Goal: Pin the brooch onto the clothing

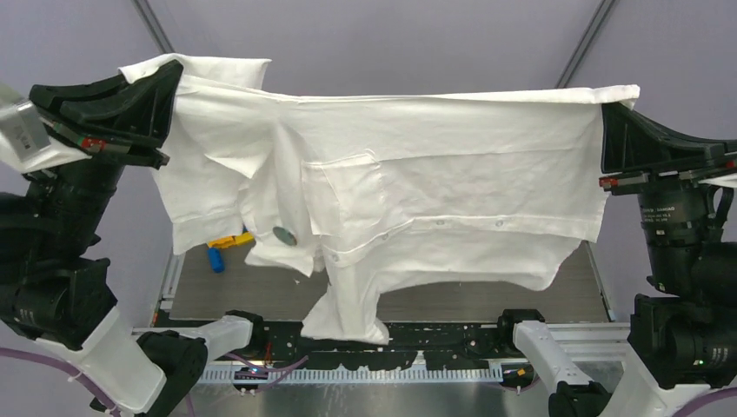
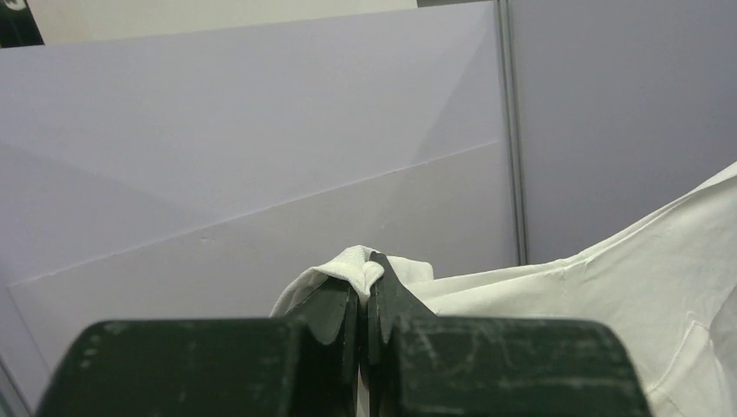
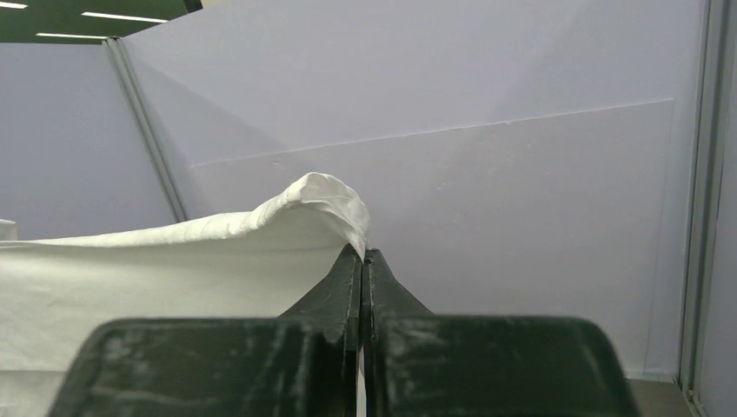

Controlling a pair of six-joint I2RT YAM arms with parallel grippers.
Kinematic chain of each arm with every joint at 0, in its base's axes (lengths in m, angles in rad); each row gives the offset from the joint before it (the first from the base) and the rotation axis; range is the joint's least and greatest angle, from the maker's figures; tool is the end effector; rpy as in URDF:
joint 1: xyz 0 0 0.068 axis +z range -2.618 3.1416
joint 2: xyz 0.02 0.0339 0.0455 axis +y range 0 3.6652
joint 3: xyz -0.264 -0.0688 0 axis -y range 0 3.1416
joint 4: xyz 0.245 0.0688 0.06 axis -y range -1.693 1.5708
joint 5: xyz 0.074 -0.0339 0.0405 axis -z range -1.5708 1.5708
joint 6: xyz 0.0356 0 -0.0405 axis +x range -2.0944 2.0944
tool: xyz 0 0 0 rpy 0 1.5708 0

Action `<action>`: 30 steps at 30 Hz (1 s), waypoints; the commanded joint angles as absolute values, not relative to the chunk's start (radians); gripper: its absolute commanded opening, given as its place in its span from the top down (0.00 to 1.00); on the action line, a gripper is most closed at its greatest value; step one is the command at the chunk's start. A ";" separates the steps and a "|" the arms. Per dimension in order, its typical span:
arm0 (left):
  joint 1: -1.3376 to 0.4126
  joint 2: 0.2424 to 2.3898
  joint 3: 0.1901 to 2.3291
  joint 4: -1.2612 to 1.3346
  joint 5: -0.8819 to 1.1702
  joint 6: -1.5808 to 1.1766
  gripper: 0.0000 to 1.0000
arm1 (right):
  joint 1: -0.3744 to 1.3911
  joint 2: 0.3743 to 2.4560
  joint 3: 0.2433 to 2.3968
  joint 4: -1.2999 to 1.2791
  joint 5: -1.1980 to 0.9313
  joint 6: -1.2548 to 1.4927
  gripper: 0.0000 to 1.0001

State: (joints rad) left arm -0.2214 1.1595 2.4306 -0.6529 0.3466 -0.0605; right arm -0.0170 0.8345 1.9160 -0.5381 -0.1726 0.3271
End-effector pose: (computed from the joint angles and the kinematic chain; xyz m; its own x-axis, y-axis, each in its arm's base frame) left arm 0.0140 -0.0155 0.6696 0.5356 -0.1788 -0.8253 0.5099 0.8475 0.1472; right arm -0.0016 0.0061 0.6100 0.4477 0.3090 -0.8391 -0.2894 0.9380 0.1909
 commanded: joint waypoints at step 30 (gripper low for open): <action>-0.137 1.848 1.577 -0.231 0.270 -0.311 0.00 | -0.023 1.554 1.161 -0.034 0.015 0.285 0.16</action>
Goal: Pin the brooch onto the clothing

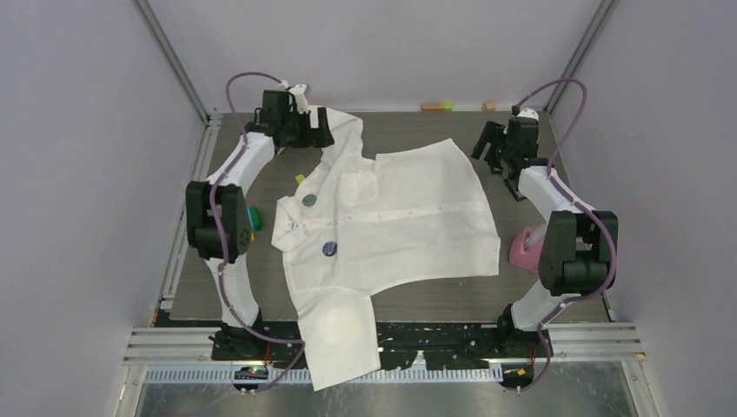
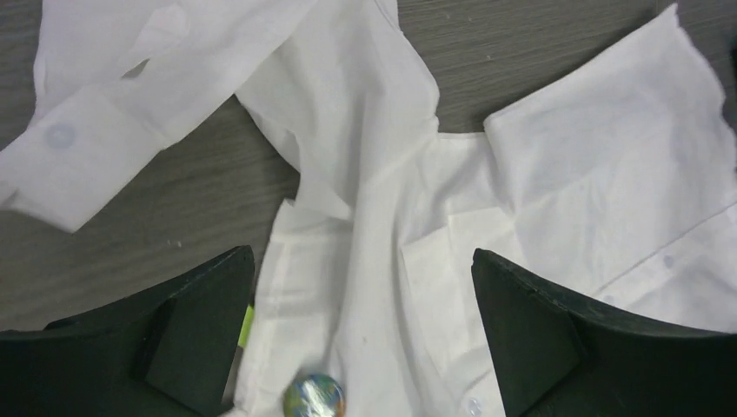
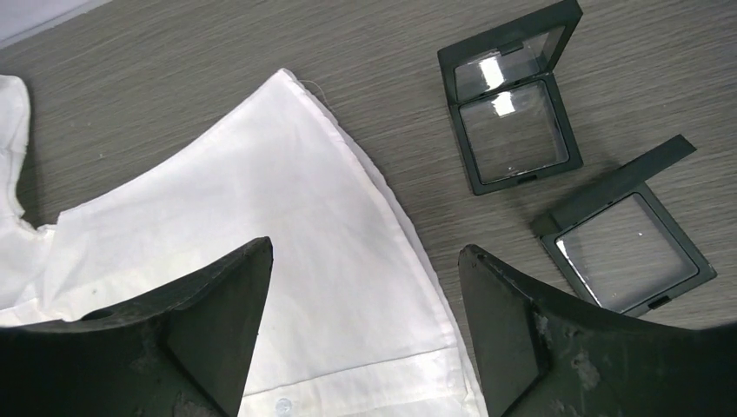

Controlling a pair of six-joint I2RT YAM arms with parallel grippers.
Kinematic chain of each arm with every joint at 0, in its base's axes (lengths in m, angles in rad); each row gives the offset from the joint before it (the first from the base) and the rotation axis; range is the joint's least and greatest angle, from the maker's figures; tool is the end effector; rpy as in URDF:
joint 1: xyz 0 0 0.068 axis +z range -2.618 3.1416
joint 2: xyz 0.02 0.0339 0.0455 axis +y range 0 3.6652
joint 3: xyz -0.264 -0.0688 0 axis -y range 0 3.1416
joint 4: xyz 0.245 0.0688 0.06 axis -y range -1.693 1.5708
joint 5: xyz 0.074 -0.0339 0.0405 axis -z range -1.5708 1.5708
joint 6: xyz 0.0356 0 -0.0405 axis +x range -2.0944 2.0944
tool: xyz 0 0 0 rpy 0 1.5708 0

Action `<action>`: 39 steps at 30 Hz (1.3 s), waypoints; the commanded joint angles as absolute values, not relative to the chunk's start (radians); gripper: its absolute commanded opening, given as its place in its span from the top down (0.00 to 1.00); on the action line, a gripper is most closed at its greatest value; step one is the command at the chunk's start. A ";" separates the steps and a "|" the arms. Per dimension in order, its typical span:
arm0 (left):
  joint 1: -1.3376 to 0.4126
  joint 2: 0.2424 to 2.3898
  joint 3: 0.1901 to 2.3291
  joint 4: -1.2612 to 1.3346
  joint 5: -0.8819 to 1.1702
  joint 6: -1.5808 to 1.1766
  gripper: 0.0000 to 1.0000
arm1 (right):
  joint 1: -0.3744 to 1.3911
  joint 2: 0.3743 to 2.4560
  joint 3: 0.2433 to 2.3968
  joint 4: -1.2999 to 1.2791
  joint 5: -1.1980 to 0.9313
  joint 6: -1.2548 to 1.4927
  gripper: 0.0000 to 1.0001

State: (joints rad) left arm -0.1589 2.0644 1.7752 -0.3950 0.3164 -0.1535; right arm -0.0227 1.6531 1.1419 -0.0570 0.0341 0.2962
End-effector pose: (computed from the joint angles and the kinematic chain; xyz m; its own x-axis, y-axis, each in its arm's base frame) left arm 0.4728 -0.0870 0.2655 -0.6761 -0.0388 -0.7357 0.2885 0.9049 -0.3128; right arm 0.3770 -0.0098 0.2501 -0.4995 0.3031 -0.8115 0.2062 0.9515 0.2285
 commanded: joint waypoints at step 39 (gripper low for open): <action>0.095 1.698 0.887 -0.016 0.200 -0.542 0.79 | -0.023 1.770 1.065 -0.326 0.108 0.503 0.60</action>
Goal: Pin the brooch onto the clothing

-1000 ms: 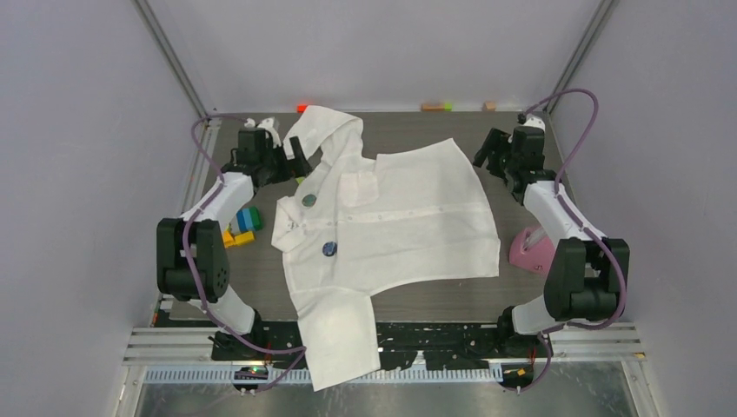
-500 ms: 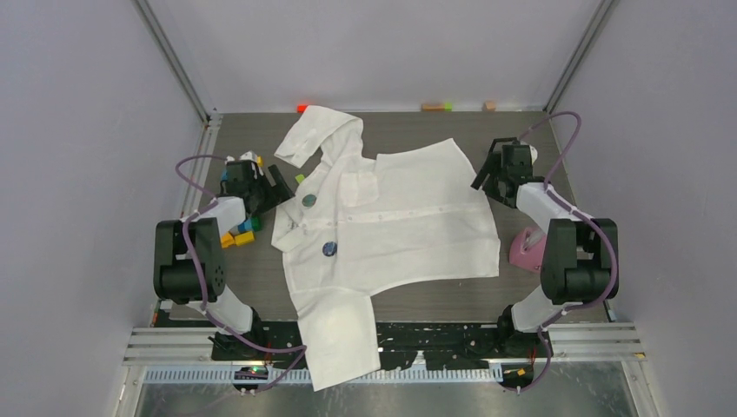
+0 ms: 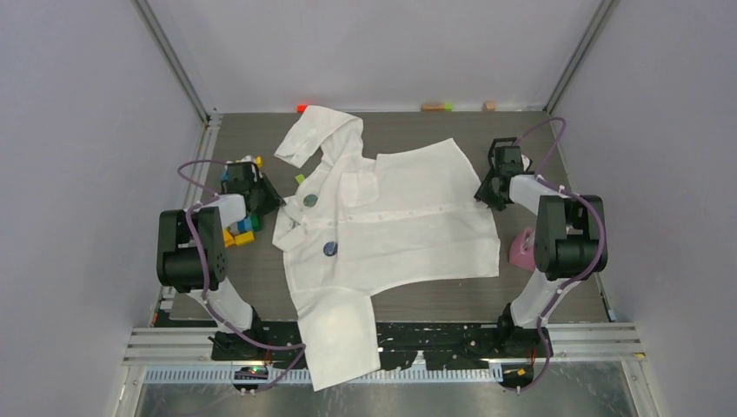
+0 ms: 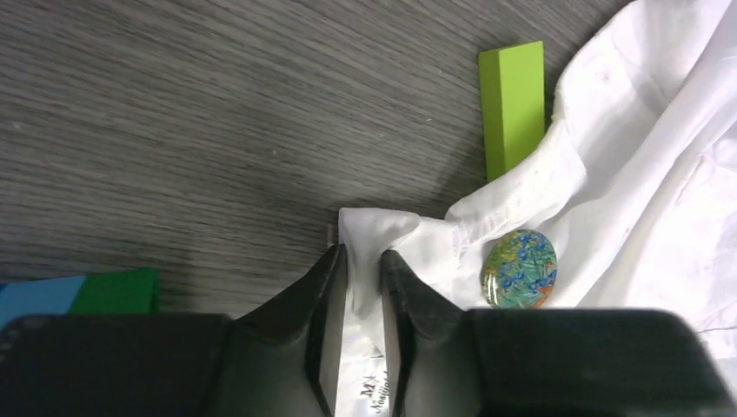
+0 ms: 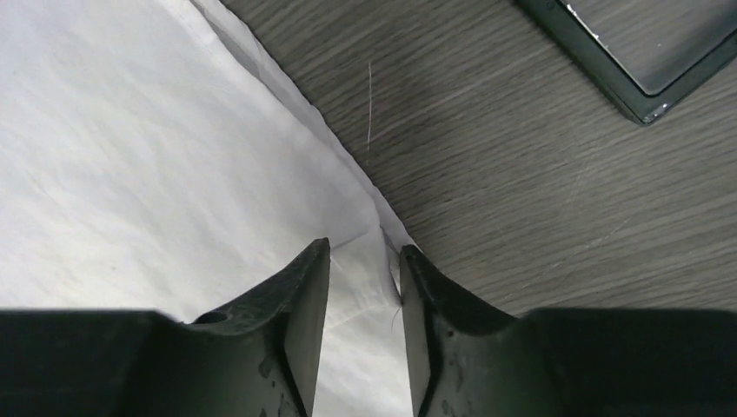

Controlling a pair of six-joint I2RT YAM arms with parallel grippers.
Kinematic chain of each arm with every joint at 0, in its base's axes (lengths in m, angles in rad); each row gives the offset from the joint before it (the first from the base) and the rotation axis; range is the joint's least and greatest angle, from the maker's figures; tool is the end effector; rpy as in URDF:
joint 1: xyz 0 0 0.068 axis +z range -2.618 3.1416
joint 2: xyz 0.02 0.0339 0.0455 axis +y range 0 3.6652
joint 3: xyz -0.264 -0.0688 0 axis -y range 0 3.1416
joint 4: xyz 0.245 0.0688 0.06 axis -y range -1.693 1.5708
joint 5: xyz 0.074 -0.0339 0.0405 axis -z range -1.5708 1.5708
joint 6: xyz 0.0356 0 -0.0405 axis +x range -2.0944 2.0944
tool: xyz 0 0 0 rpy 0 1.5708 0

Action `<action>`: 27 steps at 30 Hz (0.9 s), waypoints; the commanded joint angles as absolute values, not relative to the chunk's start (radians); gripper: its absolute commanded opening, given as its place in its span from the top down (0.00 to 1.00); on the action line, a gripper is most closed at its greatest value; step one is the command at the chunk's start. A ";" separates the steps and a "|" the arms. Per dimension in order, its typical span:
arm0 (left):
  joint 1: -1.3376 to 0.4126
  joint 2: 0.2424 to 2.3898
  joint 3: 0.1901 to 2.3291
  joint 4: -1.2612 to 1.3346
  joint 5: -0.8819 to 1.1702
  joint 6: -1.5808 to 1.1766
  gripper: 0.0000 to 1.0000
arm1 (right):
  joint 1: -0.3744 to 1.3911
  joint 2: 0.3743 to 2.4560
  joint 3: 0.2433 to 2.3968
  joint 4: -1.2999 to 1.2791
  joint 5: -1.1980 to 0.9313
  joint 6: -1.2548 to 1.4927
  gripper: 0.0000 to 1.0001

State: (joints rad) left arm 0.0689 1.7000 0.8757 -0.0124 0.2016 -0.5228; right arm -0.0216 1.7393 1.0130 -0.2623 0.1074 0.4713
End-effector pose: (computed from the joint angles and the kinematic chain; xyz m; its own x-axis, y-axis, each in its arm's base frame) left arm 0.3371 0.0161 0.1554 -0.6749 -0.5369 -0.5062 -0.3123 0.8293 -0.4633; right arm 0.3473 -0.0113 0.1645 -0.7075 0.4668 -0.5306 0.4508 0.8763 0.1699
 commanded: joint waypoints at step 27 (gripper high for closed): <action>0.163 1.374 0.876 -0.145 0.203 -0.503 0.15 | -0.081 1.533 1.054 -0.455 0.172 0.493 0.31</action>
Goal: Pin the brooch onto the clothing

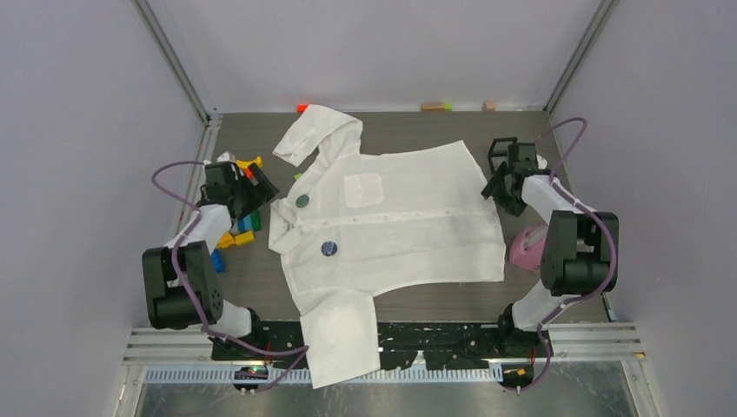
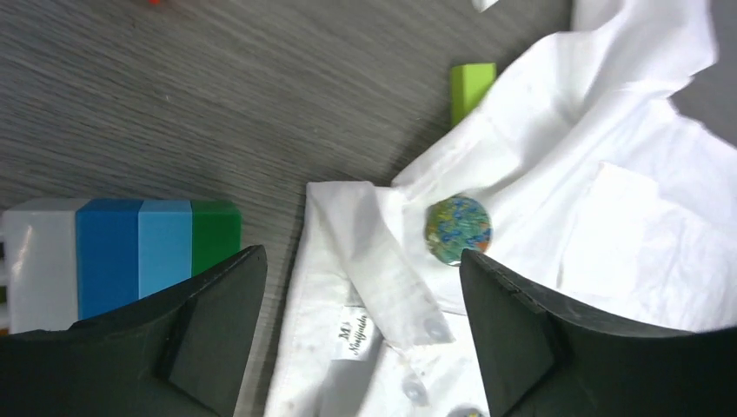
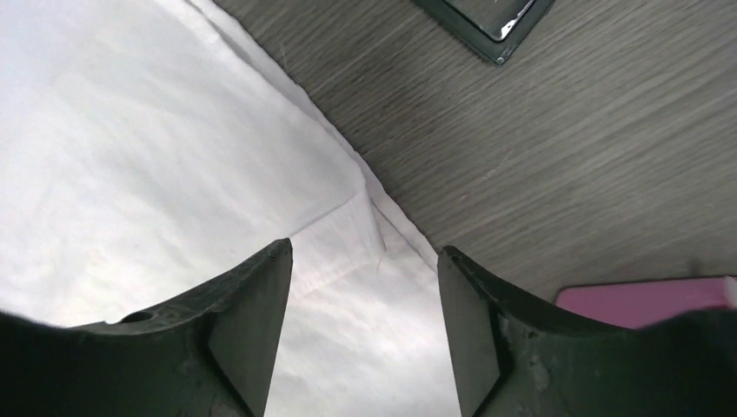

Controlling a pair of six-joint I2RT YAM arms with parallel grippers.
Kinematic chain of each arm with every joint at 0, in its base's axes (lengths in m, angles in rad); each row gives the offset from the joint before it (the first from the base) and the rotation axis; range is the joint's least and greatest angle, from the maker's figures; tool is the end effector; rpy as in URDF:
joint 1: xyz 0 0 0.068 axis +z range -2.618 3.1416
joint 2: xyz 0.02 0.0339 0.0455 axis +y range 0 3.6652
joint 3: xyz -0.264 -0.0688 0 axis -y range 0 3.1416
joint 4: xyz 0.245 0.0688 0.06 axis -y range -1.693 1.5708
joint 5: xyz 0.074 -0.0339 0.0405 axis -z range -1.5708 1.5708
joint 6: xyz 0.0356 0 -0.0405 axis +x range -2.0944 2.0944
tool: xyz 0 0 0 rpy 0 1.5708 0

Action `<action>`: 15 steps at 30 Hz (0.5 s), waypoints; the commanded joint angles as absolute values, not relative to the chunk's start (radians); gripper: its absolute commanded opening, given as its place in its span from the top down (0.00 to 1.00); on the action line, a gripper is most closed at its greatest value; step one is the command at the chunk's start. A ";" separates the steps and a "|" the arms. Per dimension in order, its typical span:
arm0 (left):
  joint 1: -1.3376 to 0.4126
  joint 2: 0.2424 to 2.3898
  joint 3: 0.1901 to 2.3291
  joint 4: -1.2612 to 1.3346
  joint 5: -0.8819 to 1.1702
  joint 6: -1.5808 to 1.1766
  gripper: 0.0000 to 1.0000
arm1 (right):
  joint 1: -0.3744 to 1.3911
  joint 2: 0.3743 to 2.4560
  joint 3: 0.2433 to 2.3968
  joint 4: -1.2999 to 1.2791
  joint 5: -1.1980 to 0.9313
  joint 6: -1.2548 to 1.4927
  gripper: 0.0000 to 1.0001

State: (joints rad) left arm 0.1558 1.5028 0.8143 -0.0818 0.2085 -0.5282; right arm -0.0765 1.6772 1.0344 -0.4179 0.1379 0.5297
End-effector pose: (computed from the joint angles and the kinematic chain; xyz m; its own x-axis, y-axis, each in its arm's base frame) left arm 0.3049 0.0404 0.1918 -0.5916 -0.5920 -0.5472 -0.3511 0.8002 -0.4862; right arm 0.3321 -0.0304 0.1818 -0.6788 0.5540 -0.4820 0.5627 0.8141 0.1432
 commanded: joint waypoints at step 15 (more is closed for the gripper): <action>0.033 1.025 1.202 -0.591 0.152 -0.188 0.00 | -0.081 0.926 0.909 -0.259 0.201 0.384 0.11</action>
